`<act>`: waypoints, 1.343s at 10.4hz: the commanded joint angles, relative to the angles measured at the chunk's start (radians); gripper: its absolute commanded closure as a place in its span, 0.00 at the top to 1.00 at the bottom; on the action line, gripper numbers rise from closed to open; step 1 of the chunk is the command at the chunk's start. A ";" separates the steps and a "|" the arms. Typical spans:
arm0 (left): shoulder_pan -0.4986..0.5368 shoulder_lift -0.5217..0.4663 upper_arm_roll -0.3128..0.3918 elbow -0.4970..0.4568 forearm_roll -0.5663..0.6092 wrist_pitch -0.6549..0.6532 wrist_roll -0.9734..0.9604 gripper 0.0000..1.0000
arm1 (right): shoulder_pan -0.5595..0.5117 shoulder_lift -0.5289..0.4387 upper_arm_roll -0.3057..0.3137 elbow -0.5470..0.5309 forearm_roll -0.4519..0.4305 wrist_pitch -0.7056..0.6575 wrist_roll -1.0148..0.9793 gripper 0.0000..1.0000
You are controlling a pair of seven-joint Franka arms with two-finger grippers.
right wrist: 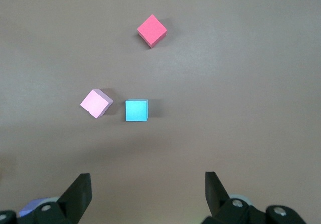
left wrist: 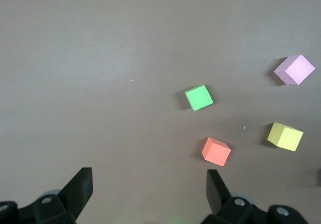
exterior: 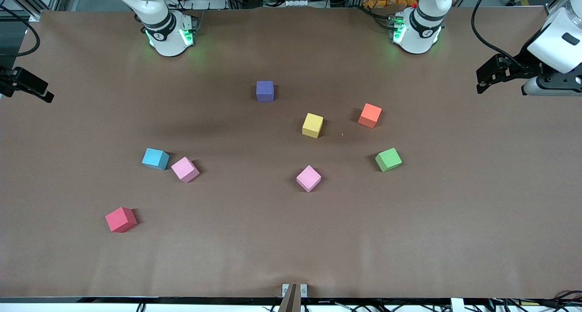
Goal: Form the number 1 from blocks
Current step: 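Reach the left gripper to the yellow cube while the right gripper reaches cyan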
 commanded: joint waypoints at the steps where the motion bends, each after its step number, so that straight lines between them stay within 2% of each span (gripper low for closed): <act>1: 0.000 0.008 -0.006 0.017 0.020 -0.023 0.052 1.00 | -0.028 -0.008 0.021 -0.007 0.005 -0.006 -0.012 1.00; 3: 0.002 0.009 -0.006 0.018 0.018 -0.023 0.051 1.00 | -0.026 0.012 0.023 -0.014 0.011 0.006 -0.010 1.00; 6: -0.006 0.043 -0.011 0.017 0.021 -0.022 0.038 1.00 | 0.036 0.151 0.023 -0.016 0.020 0.141 0.010 1.00; 8: -0.035 0.136 -0.034 0.017 0.067 -0.014 -0.032 1.00 | 0.052 0.242 0.023 -0.052 0.020 0.275 0.011 1.00; 11: -0.036 0.248 -0.043 -0.015 0.000 0.050 -0.086 1.00 | 0.041 0.395 0.021 -0.065 0.025 0.345 0.043 1.00; 12: -0.036 0.250 -0.043 -0.056 -0.014 0.106 -0.110 1.00 | 0.038 0.432 0.020 -0.071 0.076 0.348 0.066 1.00; 13: -0.035 0.247 -0.045 -0.105 -0.037 0.166 -0.139 1.00 | 0.017 0.458 0.011 -0.088 0.180 0.365 0.074 1.00; 14: -0.038 0.247 -0.054 -0.144 -0.051 0.208 -0.149 1.00 | 0.009 0.482 0.009 -0.111 0.213 0.389 0.067 1.00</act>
